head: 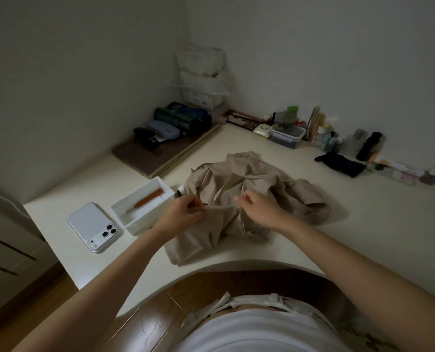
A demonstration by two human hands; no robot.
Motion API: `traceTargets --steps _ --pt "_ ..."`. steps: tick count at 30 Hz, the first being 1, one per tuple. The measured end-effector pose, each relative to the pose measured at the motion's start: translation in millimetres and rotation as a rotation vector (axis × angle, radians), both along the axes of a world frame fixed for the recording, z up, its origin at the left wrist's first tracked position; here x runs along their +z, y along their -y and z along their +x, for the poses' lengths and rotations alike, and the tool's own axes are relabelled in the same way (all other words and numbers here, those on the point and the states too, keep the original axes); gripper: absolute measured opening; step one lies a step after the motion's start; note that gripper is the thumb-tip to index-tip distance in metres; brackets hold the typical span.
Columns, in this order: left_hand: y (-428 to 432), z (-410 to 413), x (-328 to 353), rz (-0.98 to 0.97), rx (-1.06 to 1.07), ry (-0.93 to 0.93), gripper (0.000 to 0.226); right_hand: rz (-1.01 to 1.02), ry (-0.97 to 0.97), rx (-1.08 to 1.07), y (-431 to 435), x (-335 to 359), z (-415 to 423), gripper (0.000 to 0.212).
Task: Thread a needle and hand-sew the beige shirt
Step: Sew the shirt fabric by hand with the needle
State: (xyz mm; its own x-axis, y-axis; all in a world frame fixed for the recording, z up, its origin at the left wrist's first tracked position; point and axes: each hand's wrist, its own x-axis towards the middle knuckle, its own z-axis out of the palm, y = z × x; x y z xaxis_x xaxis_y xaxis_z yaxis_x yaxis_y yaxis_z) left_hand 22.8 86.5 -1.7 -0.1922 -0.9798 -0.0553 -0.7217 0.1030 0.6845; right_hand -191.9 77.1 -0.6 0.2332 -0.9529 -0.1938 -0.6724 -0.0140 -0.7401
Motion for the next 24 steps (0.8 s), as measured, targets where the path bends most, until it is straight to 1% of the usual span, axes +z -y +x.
traceTargets --steps 4,8,11,14,16,17,19,20,21,24 --pt "-3.5 5.0 8.1 0.003 -0.063 -0.055 0.006 -0.09 0.094 -0.047 4.5 14.0 11.7 0.034" --pt "-5.0 9.0 11.2 0.013 -0.11 -0.065 0.009 -0.223 0.188 -0.013 5.8 13.2 21.6 0.029" --pt "-9.0 8.1 12.7 0.009 -0.12 -0.069 0.01 -0.178 0.166 0.006 2.9 5.4 31.4 0.027" --pt "-13.0 8.4 12.3 0.029 -0.126 -0.082 0.01 -0.139 0.231 -0.026 1.8 -1.2 38.8 0.026" --pt "-14.7 10.8 10.6 0.094 -0.193 -0.001 0.009 -0.12 0.297 -0.063 5.3 3.9 38.6 0.025" --pt "-15.3 12.0 9.2 0.148 -0.239 0.087 0.011 -0.114 0.321 -0.068 7.5 8.0 37.4 0.025" --pt "-17.3 12.7 5.5 0.288 -0.309 0.243 0.021 -0.089 0.373 -0.052 11.9 16.8 34.2 0.025" --pt "-16.7 11.4 3.9 0.332 -0.302 0.256 0.026 -0.073 0.391 -0.034 14.9 21.5 32.3 0.025" --pt "-17.1 9.5 2.8 0.34 -0.255 0.211 0.027 -0.053 0.398 -0.012 17.0 24.1 31.4 0.024" --pt "-8.8 -3.9 4.5 0.204 -0.02 -0.119 0.028 -0.005 0.423 0.024 25.0 32.9 28.9 0.026"
